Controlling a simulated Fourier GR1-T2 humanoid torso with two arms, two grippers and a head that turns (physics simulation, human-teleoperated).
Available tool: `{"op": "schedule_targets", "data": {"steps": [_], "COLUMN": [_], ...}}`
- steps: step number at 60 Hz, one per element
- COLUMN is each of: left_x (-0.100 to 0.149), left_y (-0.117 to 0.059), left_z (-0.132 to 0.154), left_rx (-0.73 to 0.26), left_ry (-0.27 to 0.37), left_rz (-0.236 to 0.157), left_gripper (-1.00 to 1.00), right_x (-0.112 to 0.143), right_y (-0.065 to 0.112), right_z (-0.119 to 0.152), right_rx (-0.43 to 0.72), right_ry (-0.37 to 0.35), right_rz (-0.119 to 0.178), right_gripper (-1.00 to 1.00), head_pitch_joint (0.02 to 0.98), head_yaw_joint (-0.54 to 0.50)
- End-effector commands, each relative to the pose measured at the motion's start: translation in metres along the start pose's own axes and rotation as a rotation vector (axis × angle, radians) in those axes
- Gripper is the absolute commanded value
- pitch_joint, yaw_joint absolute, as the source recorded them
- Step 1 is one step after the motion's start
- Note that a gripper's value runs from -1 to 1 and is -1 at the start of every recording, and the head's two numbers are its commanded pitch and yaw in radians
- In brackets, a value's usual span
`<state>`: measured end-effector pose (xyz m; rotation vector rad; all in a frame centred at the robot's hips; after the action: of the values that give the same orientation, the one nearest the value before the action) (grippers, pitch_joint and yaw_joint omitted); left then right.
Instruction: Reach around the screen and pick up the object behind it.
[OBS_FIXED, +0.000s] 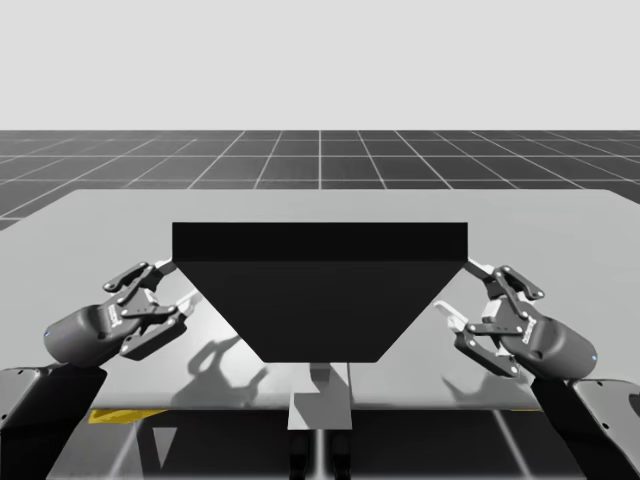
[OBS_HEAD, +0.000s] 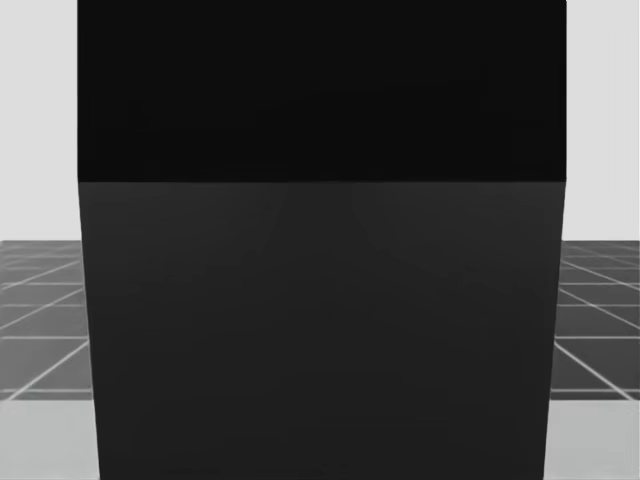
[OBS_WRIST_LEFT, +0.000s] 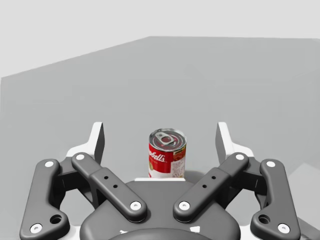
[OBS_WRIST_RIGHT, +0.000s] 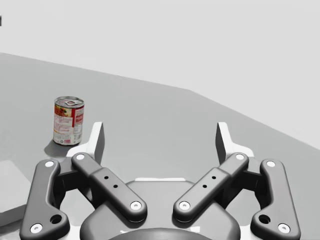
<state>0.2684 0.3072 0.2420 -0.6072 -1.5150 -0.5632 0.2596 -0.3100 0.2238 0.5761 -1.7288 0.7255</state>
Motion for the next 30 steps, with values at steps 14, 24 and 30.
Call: {"op": "schedule_targets", "data": {"steps": [14,24,30], "left_x": [-0.018,-0.019,-0.024], "left_y": [0.004,0.014,0.020], "left_z": [0.023,0.019,0.008], "left_rx": [-0.145,-0.155,-0.147], "left_ry": [0.161,0.183,0.197], "left_rz": [-0.057,-0.075,-0.082], "left_gripper": [-1.00,-1.00,-1.00], "right_x": [-0.010,-0.016,-0.018], "right_y": [0.023,0.023,0.022], "right_z": [0.032,0.036,0.037], "right_rx": [0.289,0.314,0.316], "right_ry": [0.020,0.017,0.012], "right_rz": [0.028,0.023,0.022], "right_gripper": [-1.00,-1.00,-1.00], "head_pitch_joint": [0.152,0.153,0.152], "head_yaw_joint": [0.00,0.00,0.00]}}
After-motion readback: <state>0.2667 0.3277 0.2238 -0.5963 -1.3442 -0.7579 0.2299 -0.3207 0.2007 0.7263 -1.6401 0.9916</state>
